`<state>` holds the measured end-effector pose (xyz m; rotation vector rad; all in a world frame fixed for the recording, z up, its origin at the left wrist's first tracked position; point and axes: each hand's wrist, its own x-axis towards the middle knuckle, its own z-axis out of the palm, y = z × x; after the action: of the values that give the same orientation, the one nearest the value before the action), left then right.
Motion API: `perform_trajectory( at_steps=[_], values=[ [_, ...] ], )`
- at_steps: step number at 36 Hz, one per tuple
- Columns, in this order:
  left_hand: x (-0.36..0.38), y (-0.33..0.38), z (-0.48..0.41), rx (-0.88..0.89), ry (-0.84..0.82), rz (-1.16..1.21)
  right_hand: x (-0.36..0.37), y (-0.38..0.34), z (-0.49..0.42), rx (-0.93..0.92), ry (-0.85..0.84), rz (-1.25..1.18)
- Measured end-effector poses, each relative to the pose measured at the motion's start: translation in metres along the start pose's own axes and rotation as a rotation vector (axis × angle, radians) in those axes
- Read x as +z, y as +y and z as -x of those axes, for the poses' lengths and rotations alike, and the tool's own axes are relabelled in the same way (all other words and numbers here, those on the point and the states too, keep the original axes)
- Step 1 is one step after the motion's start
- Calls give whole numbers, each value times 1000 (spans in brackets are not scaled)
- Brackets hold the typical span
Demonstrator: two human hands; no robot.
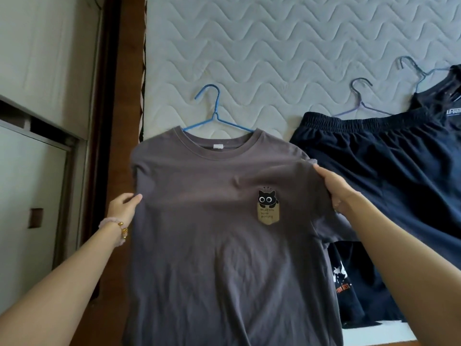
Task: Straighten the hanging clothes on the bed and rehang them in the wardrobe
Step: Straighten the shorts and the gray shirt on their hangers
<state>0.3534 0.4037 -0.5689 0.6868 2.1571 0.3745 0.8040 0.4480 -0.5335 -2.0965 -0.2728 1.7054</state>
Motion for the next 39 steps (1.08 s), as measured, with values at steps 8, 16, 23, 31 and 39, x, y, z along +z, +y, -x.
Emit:
perform_trajectory(
  at_steps=[8,16,23,31,39],
  values=[
    [1,2,-6,32,19,-16,7,-9,3,-225,0,287],
    [6,8,-7,34,102,-68,-16,-58,-9,-714,354,1071],
    [10,9,-6,13,63,-153,-23,-37,-28,-559,334,894],
    [41,60,18,499,290,-457,-81,-10,-6,-462,271,378],
    [158,168,66,914,-243,-391,-107,58,4,-269,257,619]
  ],
)
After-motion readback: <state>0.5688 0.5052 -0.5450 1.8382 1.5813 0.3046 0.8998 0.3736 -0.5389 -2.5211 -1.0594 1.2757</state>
